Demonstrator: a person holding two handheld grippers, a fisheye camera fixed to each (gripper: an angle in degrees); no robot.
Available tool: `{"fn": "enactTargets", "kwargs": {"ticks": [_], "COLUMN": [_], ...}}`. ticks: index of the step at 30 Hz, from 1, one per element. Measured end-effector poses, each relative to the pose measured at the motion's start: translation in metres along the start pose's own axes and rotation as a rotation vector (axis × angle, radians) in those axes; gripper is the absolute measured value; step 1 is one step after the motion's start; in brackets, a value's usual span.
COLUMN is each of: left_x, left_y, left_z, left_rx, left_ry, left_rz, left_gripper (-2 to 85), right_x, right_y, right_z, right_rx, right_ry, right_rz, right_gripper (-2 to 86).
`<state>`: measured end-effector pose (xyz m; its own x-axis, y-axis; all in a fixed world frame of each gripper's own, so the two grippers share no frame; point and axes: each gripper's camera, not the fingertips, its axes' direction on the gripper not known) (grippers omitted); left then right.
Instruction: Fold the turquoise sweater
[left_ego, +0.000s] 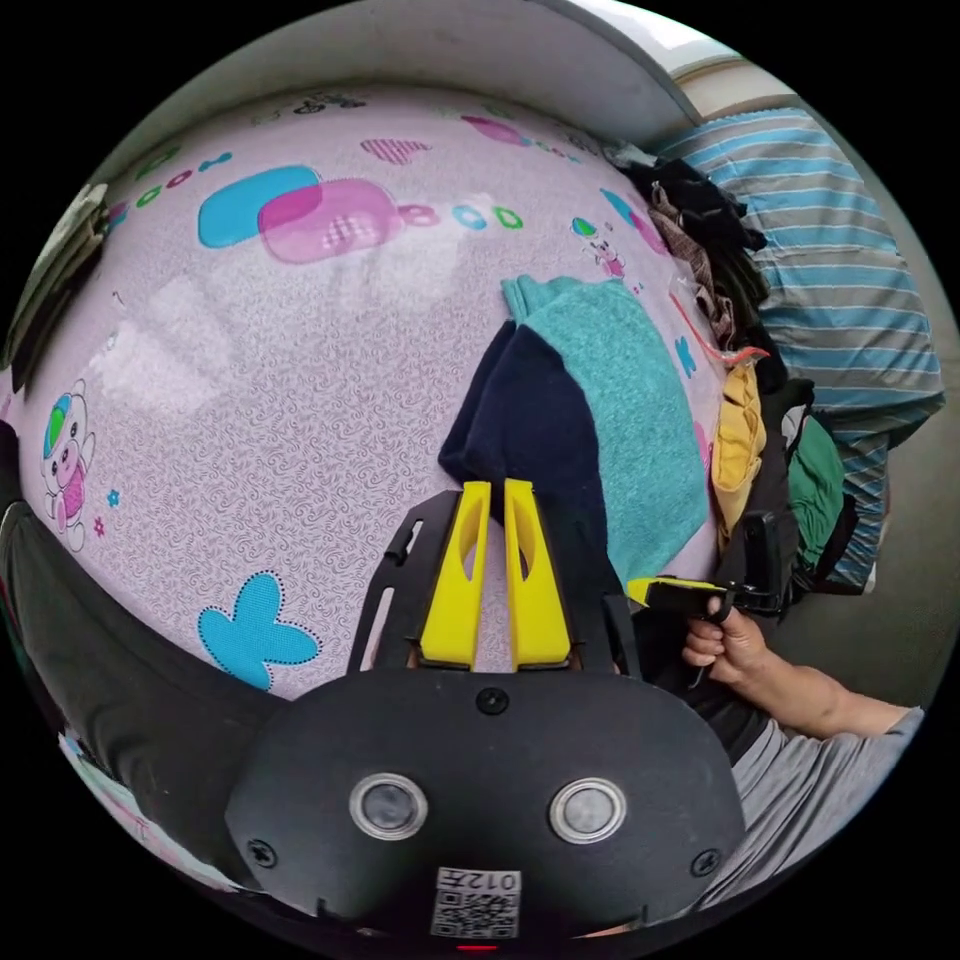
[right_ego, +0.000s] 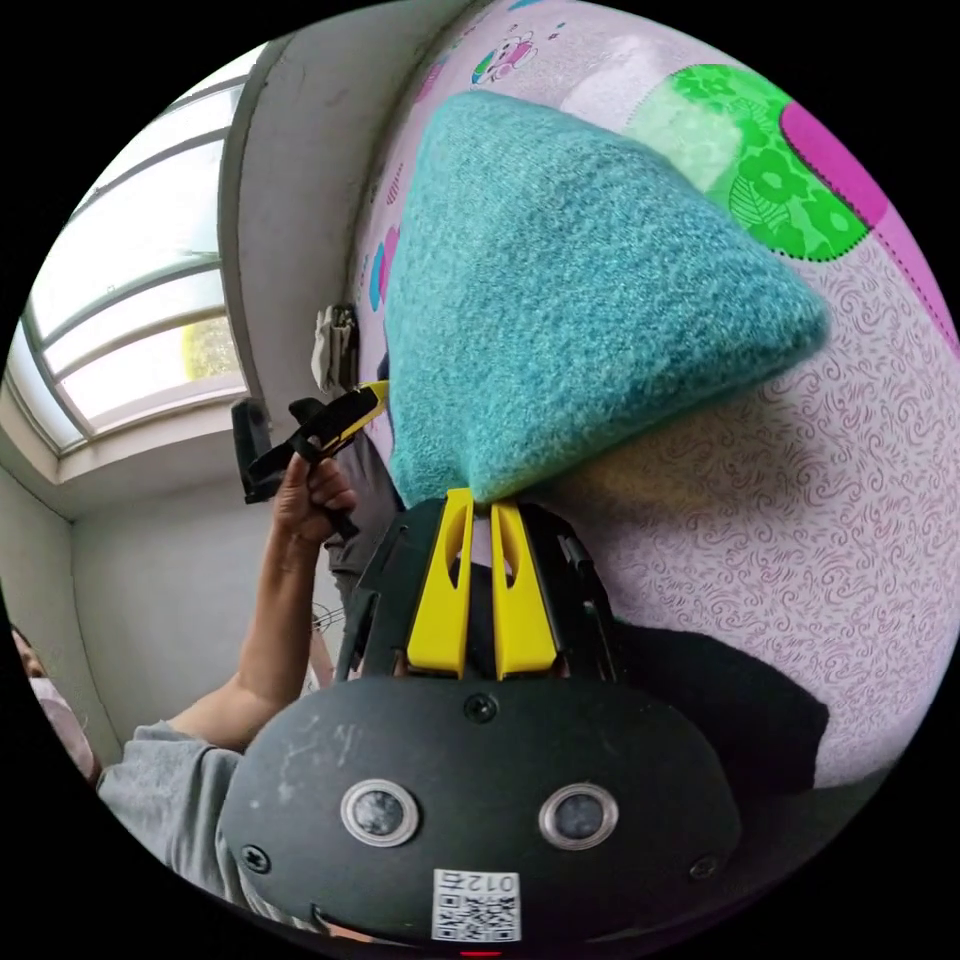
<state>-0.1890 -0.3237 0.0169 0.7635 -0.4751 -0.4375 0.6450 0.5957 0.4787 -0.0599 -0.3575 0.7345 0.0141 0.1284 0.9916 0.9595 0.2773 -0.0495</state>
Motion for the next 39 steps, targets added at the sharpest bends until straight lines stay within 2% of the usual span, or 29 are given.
{"fn": "enactTargets", "kwargs": {"ticks": [4,9,14,16,17,19,23,25,31,34,39], "left_x": [0.015,0.076,0.151,0.165,0.166,0.164,0.171,0.176,0.198,0.206,0.214], "left_y": [0.019,0.056,0.050,0.046,0.047,0.056,0.061,0.059,0.063,0.064,0.045], "left_z": [-0.019,-0.064,-0.027,0.015,0.024,0.023,0.022,0.024,0.025,0.026,0.023], "left_rx": [0.103,0.317,0.182,0.016,-0.007,0.048,0.054,0.045,0.032,0.034,0.012], "left_ry": [0.030,-0.085,-0.044,-0.170,-0.196,-0.140,-0.128,-0.116,-0.169,-0.192,-0.251], "left_rz": [-0.022,0.083,0.286,0.311,0.313,0.299,0.329,0.322,0.347,0.364,0.416], "left_gripper": [1.1,0.8,0.3,0.0,0.0,-0.1,-0.2,-0.2,-0.2,-0.2,-0.2], "right_x": [-0.004,-0.018,-0.039,-0.047,-0.052,-0.064,-0.102,-0.109,-0.090,-0.084,-0.098], "right_y": [0.005,0.014,0.017,0.020,0.024,0.033,0.050,0.043,0.004,0.000,-0.014], "right_z": [0.003,0.006,0.016,0.013,0.006,-0.014,-0.086,-0.105,-0.089,-0.069,-0.057], "right_rx": [0.022,0.038,0.025,0.004,-0.015,-0.037,0.115,0.173,0.114,0.094,0.171], "right_ry": [-0.010,0.015,0.072,0.081,0.089,0.151,0.468,0.522,0.396,0.317,0.286], "right_rz": [-0.005,-0.044,-0.082,-0.106,-0.132,-0.164,-0.339,-0.358,-0.270,-0.250,-0.228], "right_gripper": [0.4,0.5,0.6,0.8,1.0,1.2,2.0,3.2,10.6,10.1,9.8]}}
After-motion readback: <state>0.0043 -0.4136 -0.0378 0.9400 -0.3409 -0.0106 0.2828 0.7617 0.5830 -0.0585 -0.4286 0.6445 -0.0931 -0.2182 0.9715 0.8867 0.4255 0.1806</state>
